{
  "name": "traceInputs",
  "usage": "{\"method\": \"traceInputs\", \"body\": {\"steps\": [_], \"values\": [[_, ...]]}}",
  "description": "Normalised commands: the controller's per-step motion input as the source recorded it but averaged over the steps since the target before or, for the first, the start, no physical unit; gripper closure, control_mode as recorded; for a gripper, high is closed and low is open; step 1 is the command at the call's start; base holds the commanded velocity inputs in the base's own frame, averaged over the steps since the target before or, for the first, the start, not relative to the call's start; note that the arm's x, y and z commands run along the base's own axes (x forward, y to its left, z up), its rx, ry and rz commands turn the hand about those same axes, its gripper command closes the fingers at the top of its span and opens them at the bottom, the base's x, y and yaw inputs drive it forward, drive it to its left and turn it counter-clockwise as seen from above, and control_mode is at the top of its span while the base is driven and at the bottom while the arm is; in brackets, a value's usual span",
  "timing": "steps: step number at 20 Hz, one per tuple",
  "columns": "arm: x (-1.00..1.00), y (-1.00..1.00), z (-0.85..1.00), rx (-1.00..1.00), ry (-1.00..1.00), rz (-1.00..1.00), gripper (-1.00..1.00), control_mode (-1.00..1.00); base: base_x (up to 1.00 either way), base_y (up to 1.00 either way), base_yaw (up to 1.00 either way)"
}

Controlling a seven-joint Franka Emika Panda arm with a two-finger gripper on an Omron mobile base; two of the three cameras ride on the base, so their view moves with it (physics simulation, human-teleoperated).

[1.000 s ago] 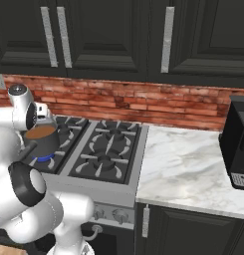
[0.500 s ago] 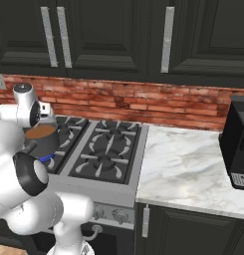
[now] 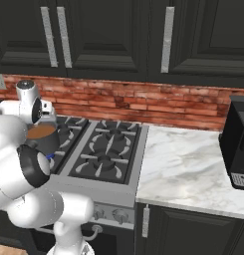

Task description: Pick up the sugar cube(s) and place them in the saucepan with hot chocolate.

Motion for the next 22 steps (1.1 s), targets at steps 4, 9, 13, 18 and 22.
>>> {"method": "traceInputs", "body": {"steps": [4,9,13,18,22], "values": [[0.0,0.16,0.0,-0.07,0.04,-0.02,1.0,-1.0,0.0,0.0,0.0],[0.0,0.1,0.0,-0.05,0.05,-0.02,1.0,-1.0,0.0,0.0,0.0],[0.0,0.02,0.0,0.0,0.02,0.0,1.0,-1.0,0.0,0.0,0.0],[0.01,0.0,0.0,0.0,0.03,0.0,1.0,-1.0,0.0,0.0,0.0],[0.09,0.0,0.0,0.0,0.01,0.0,1.0,-1.0,0.0,0.0,0.0]]}}
